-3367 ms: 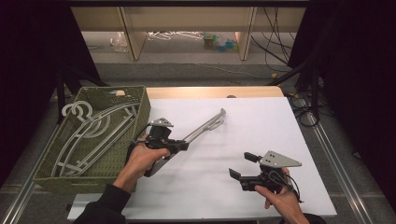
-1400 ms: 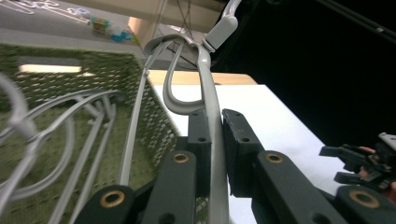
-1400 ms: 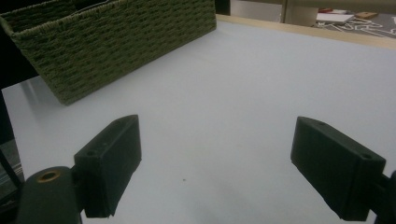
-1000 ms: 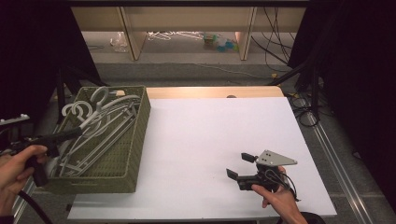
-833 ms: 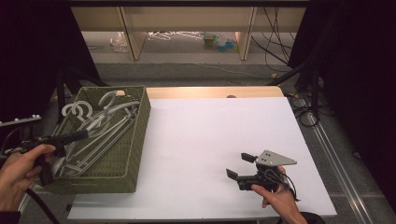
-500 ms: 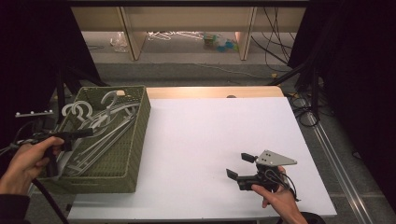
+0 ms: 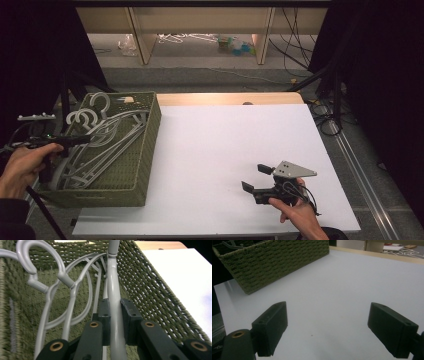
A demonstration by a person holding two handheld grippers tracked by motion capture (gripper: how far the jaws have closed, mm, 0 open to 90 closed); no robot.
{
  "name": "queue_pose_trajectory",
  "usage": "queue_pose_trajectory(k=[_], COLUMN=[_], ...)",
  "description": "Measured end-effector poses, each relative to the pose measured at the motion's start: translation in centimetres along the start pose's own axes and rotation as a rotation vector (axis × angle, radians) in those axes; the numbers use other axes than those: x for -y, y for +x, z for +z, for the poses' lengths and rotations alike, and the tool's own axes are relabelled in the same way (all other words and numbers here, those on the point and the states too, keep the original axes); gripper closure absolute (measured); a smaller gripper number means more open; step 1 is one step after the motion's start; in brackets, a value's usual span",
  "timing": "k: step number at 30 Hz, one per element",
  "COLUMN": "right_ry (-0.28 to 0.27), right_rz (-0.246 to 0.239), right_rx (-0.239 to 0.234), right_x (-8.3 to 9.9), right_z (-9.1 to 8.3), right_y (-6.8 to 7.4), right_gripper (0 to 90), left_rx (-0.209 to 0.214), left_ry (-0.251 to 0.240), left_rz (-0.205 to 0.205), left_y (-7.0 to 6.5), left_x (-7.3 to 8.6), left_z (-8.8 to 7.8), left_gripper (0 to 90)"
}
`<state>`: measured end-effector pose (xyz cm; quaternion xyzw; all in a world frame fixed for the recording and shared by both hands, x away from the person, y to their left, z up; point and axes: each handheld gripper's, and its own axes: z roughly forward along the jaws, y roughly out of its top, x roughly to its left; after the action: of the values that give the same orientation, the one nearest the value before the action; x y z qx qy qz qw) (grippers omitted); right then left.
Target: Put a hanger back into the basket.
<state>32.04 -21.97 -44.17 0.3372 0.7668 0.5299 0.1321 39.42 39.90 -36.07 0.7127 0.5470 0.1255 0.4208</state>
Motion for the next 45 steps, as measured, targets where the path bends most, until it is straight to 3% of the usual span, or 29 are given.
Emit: queue_pose_trajectory(k=[2,4,6,7,8,10,16,18,22,24,26,27,28,29,34,36,42,45], right_ry=[0.0,0.001,-0.002,-0.01,-0.01,0.007,-0.007,0.003,-0.007,0.001,-0.006,-0.007,-0.007,0.007,0.007,0.001,-0.009,0.009], right_rz=[0.0,0.0,-0.009,-0.02,-0.019,0.005,-0.019,-0.004,-0.019,-0.002,-0.015,-0.017,-0.017,0.002,0.003,-0.001,-0.023,-0.024], right_rx=[0.001,0.0,0.006,0.011,0.011,-0.002,0.01,0.007,0.008,0.002,0.01,0.013,0.013,0.001,0.0,0.001,0.014,0.017], right_x=[0.0,0.0,0.0,0.0,0.0,0.0,0.0,0.0,0.0,0.0,0.0,0.0,0.0,0.0,0.0,0.0,0.0,-0.1], right_z=[0.0,0.0,0.0,0.0,0.0,0.0,0.0,0.0,0.0,0.0,0.0,0.0,0.0,0.0,-0.1,0.0,0.0,-0.2], right_y=[0.0,0.0,-0.1,-0.1,-0.1,0.0,-0.1,-0.1,-0.1,0.0,-0.1,-0.2,-0.2,0.0,0.0,0.0,-0.1,-0.2], right_gripper=[17.3,17.2,17.3,17.2,17.2,17.3,17.2,17.2,17.2,17.2,17.2,17.2,17.2,17.2,17.2,17.2,17.3,17.2], left_rx=[-0.026,-0.04,-0.065,-0.101,-0.1,-0.117,-0.103,-0.116,-0.108,-0.118,-0.127,-0.162,-0.162,-0.172,-0.188,-0.209,-0.209,-0.209], left_ry=[0.001,0.002,0.026,0.051,0.066,0.137,0.106,0.103,0.105,0.104,0.1,0.107,0.107,0.11,0.132,0.136,0.152,0.134], left_rz=[0.028,0.014,0.044,0.061,0.068,0.124,0.079,0.087,0.021,0.027,0.03,0.053,0.053,0.085,0.115,0.099,0.096,0.051], left_y=[0.4,0.9,1.3,1.3,1.4,2.0,2.4,2.5,2.7,2.7,2.5,2.2,2.2,1.8,0.8,0.6,0.6,0.3], left_x=[0.1,0.2,0.3,0.5,0.8,1.3,2.3,2.3,2.6,2.6,2.6,2.5,2.5,2.4,2.4,2.6,2.7,2.3], left_z=[0.1,0.3,0.5,0.7,0.9,1.0,1.5,1.5,1.9,1.8,1.8,1.6,1.6,1.5,1.8,2.2,2.5,2.2], left_gripper=[78.7,78.6,78.6,78.6,78.5,78.5,77.8,77.5,72.5,68.4,64.5,63.6,65.1,68.0,77.5,77.7,78.0,71.3])
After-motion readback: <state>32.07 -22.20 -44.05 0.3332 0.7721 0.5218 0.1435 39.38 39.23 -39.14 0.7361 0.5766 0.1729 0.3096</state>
